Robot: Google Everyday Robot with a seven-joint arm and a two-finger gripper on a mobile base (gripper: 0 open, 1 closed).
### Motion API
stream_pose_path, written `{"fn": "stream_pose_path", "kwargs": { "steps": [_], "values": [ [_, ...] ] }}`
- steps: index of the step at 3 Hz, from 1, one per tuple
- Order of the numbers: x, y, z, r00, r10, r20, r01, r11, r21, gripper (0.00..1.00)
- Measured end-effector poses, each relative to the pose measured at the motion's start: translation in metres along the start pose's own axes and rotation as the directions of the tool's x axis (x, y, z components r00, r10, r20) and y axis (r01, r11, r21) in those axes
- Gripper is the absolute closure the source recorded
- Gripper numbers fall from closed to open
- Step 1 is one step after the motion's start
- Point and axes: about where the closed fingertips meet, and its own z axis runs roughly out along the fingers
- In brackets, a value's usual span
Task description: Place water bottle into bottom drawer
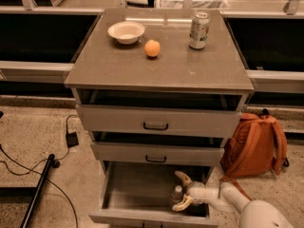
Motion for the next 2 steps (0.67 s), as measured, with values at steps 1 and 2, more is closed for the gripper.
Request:
{"fn": "stream_pose_path", "kwargs": {
  "steps": [1, 2],
  "values": [
    [-0.0112, 0.0044, -0.0094, 0.999, -0.023, 0.044, 0.024, 0.9997, -0.007, 0.0],
    [-0.0125, 0.0063, -0.0095, 0.998, -0.024, 0.05, 0.025, 0.9996, -0.013, 0.0]
  ]
}}
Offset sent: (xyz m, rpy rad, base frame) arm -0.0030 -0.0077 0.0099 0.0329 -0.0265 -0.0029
